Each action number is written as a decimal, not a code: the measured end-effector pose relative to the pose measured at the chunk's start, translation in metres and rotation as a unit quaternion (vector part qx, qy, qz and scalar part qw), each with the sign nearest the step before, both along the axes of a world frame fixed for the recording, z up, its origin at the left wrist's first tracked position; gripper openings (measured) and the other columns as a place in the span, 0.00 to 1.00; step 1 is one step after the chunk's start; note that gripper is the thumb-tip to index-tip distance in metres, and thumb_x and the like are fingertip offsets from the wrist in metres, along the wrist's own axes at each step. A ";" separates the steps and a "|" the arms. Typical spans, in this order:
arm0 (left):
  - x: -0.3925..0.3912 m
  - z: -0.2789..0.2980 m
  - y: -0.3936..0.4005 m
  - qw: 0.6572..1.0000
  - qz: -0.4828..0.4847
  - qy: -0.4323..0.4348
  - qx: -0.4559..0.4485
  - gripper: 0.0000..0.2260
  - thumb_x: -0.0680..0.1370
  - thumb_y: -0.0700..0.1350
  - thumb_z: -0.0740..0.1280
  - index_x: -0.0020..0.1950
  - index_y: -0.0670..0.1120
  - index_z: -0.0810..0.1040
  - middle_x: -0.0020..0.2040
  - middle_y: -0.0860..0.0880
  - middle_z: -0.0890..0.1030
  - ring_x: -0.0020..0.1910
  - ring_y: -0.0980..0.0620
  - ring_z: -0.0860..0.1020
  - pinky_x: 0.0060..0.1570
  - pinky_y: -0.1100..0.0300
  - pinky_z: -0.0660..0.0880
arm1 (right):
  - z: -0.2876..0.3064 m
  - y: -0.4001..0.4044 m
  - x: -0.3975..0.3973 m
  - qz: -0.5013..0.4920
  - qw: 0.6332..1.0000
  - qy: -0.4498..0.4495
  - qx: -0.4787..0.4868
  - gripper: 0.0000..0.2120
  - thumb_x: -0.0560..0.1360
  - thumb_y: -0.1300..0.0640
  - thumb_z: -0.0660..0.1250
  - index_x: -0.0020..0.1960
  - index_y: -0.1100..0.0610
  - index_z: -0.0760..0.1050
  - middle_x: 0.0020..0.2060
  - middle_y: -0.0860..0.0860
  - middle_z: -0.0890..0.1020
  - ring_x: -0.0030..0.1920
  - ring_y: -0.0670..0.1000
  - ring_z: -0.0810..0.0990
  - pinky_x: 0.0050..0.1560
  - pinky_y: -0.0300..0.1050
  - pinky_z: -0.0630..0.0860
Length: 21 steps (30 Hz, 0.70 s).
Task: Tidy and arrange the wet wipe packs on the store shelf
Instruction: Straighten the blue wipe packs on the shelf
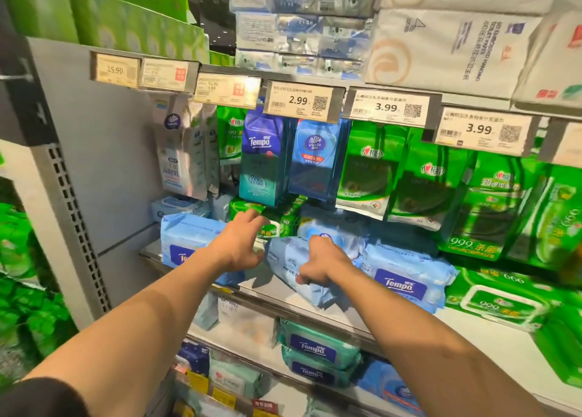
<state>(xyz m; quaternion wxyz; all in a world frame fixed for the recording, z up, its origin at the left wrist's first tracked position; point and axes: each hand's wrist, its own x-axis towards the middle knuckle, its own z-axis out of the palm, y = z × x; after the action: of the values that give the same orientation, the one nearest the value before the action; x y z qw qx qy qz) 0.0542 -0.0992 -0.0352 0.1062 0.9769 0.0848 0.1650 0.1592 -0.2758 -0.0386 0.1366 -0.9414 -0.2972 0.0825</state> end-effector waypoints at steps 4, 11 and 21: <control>0.013 0.000 -0.015 1.000 -0.017 0.005 0.016 0.31 0.69 0.47 0.72 0.70 0.43 0.70 0.64 0.43 0.70 0.63 0.42 0.69 0.63 0.49 0.69 | 0.019 -0.017 0.018 -0.031 0.991 0.031 0.129 0.20 0.65 0.60 0.74 0.55 0.66 0.76 0.53 0.63 0.81 0.53 0.62 0.80 0.46 0.53 0.79; 0.024 0.004 -0.019 0.999 -0.008 -0.016 0.026 0.29 0.68 0.43 0.71 0.69 0.43 0.70 0.63 0.43 0.70 0.62 0.41 0.68 0.62 0.48 0.68 | 0.016 -0.027 0.019 0.003 0.996 -0.092 -0.010 0.15 0.76 0.59 0.59 0.62 0.55 0.72 0.60 0.59 0.76 0.59 0.62 0.76 0.53 0.52 0.74; -0.001 0.003 0.002 0.998 0.045 -0.010 0.031 0.33 0.70 0.49 0.71 0.73 0.46 0.66 0.69 0.45 0.67 0.67 0.43 0.65 0.65 0.47 0.67 | -0.007 0.003 0.003 0.019 0.973 -0.152 -0.172 0.61 0.65 0.39 0.77 0.79 0.58 0.39 0.72 0.68 0.61 0.69 0.67 0.63 0.68 0.59 0.63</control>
<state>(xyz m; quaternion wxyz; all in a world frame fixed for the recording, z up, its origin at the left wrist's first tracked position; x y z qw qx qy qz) 0.0532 -0.0974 -0.0319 0.0696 0.9732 0.1222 0.1819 0.1626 -0.2723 -0.0452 -0.0756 -0.9464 -0.3138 -0.0094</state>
